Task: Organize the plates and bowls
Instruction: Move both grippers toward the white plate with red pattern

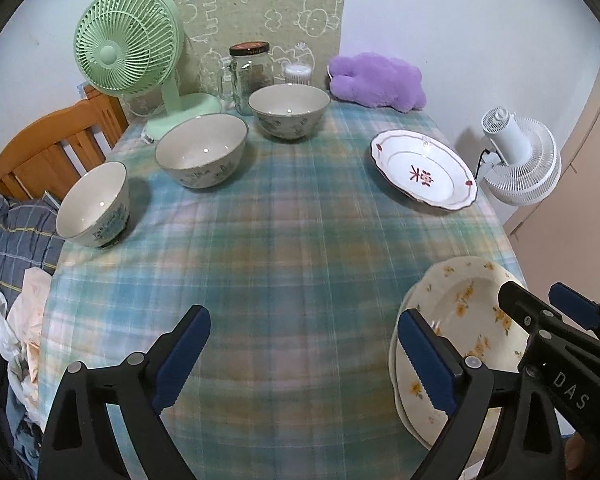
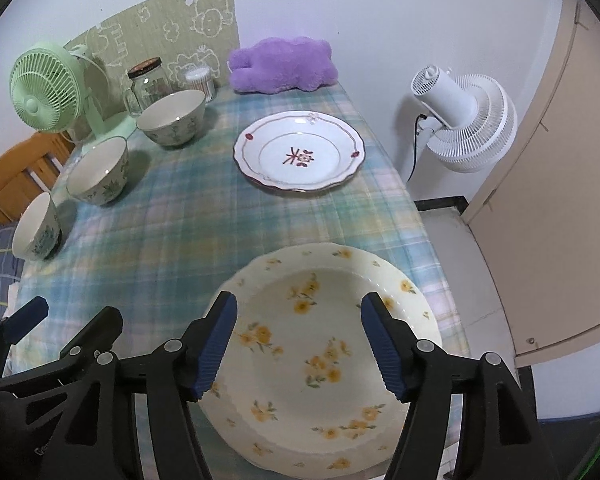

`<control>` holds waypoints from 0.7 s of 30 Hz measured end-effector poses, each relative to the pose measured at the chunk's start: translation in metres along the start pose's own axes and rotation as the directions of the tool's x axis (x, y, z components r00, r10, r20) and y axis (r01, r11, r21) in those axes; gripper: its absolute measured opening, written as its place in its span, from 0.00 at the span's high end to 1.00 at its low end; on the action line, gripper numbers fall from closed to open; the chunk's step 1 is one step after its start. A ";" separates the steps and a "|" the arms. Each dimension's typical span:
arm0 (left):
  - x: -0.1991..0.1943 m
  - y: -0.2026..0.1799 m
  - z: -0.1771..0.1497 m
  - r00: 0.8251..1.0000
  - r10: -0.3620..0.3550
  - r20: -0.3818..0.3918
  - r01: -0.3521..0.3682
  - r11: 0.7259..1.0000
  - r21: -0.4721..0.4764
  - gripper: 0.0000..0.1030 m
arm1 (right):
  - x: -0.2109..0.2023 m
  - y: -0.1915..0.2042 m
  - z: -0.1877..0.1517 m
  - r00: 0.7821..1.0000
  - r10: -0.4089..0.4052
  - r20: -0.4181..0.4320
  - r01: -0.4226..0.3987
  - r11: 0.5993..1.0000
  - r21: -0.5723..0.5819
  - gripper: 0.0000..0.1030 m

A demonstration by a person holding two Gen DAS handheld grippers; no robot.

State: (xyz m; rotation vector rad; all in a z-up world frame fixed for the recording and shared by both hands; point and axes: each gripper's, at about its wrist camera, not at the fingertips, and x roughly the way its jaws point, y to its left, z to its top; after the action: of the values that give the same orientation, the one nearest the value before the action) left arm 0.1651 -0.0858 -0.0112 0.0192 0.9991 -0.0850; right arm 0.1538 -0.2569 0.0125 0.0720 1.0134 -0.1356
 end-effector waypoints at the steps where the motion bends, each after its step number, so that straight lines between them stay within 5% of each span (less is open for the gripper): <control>1: 0.000 0.001 0.001 1.000 0.000 0.003 0.000 1.000 -0.002 0.07 | 0.000 0.002 0.002 1.000 -0.004 0.004 0.004 1.000 -0.001 0.34; 21: 0.059 -0.063 0.083 0.998 0.050 0.028 -0.048 0.997 -0.058 0.07 | 0.051 -0.052 0.096 0.996 0.059 0.061 -0.057 0.998 -0.034 0.34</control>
State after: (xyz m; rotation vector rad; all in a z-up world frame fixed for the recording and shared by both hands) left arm 0.2616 -0.1572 -0.0140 -0.0103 0.9710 -0.0119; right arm 0.2534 -0.3241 0.0193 0.0674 0.9502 -0.0677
